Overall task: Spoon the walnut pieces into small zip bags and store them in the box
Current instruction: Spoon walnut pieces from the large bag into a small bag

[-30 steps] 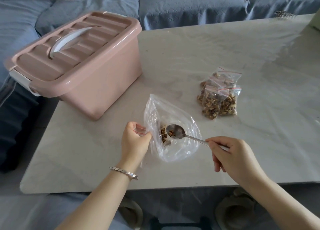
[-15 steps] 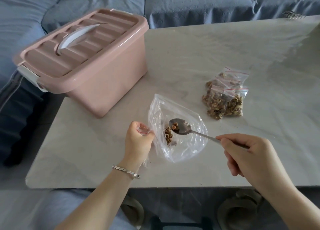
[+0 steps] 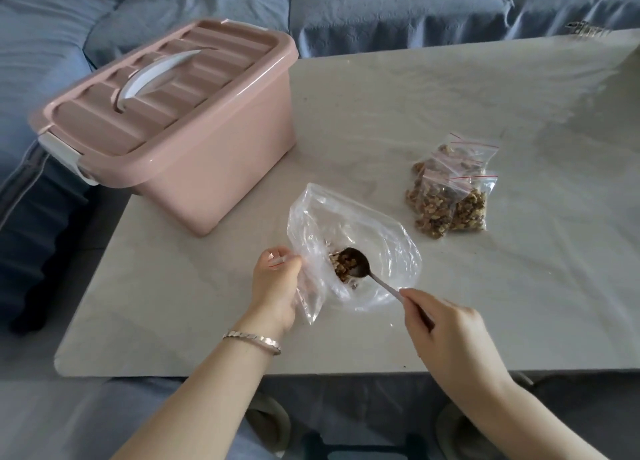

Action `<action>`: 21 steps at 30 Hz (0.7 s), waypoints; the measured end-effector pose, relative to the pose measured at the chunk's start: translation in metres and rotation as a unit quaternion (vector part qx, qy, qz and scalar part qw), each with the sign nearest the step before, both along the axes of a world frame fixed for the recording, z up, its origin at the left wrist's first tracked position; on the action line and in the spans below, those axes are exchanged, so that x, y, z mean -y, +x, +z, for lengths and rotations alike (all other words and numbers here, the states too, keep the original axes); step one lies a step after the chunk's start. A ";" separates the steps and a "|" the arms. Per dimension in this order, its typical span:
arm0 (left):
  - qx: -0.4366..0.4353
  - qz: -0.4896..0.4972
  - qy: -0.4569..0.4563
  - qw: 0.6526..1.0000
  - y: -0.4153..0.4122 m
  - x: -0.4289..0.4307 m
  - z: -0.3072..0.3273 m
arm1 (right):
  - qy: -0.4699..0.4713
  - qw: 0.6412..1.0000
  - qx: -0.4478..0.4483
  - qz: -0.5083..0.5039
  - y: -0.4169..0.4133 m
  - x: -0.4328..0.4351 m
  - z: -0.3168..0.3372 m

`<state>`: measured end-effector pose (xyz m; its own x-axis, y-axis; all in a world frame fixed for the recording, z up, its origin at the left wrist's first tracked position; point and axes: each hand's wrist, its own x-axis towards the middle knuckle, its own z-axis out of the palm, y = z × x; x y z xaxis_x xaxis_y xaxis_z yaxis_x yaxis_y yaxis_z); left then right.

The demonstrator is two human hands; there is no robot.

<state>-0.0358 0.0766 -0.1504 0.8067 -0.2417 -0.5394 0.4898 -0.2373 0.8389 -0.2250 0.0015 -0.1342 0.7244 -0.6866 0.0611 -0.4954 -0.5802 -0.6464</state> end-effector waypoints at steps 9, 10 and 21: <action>-0.024 0.003 -0.075 0.997 -0.007 0.005 0.004 | 0.203 0.976 0.039 -0.063 -0.002 -0.002 -0.017; -0.027 0.010 -0.085 0.996 -0.007 0.005 0.003 | 0.224 0.971 0.045 -0.070 -0.003 -0.002 -0.018; 0.152 -0.056 0.004 0.987 0.003 -0.012 0.003 | 0.511 0.795 0.221 -0.241 0.000 0.012 -0.011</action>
<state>-0.0332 0.0882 -0.1475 0.8995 -0.3360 -0.2794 0.1868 -0.2823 0.9410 -0.2249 -0.0105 -0.1448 0.4258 -0.7324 -0.5313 -0.0936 0.5484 -0.8310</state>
